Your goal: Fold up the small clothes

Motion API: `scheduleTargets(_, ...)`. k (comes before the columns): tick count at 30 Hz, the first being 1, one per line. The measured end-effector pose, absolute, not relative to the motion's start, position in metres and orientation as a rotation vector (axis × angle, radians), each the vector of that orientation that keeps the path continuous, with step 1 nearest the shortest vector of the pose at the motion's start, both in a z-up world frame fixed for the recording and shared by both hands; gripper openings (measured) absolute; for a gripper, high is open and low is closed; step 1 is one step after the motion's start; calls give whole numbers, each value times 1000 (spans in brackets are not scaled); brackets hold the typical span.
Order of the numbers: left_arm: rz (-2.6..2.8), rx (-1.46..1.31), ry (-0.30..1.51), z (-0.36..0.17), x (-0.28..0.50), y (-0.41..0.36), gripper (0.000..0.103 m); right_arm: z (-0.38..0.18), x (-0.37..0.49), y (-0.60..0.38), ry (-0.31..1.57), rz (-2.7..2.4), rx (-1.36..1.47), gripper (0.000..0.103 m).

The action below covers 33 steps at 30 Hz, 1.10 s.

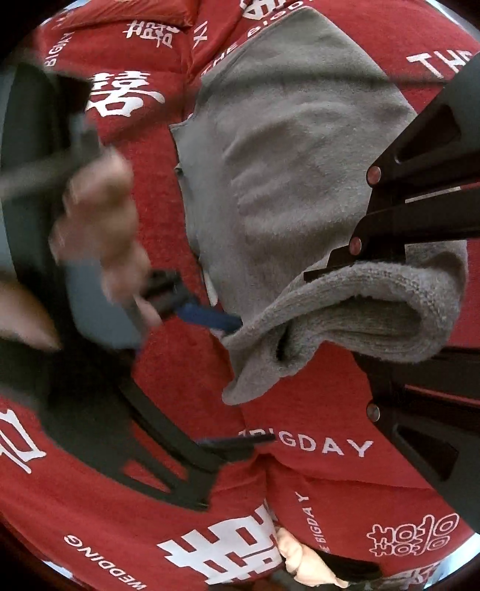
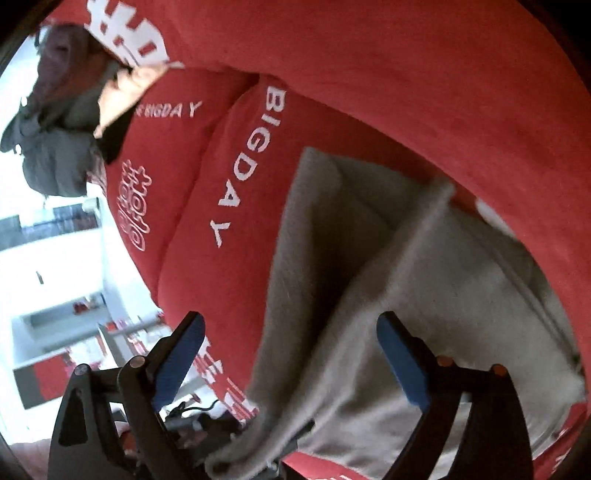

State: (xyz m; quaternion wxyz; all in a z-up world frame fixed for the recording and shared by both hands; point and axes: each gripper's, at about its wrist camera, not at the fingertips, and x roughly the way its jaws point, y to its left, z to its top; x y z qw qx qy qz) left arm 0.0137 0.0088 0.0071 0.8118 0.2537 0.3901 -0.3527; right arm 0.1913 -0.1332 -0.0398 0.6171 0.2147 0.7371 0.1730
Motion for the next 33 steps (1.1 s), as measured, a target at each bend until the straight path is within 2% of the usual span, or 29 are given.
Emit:
scheduleTargets(4,-754,540,829,9,12,9,12,-51,202,-118,1722,380,419,93)
scheduleTargets(7,-752,536,832,12,12,9,12,-62,200,-120,1745,290,347,20)
scheduleTargets(8,-757,534,833,13,11,9,12,-63,198,-124,1746,271,350,17)
scheduleTargets(17,-898,579,739,58,-29,-5,12,-5,138,-191,1445,322,707,16)
scheduleTargets(27,-1133,697,557,115,-112,-68,12,76,8,-286,1052,286,949,16)
scheduleTargets(33,-1251,790,516,108,-161,-122,12,76,-80,-351,906,182,1070,16)
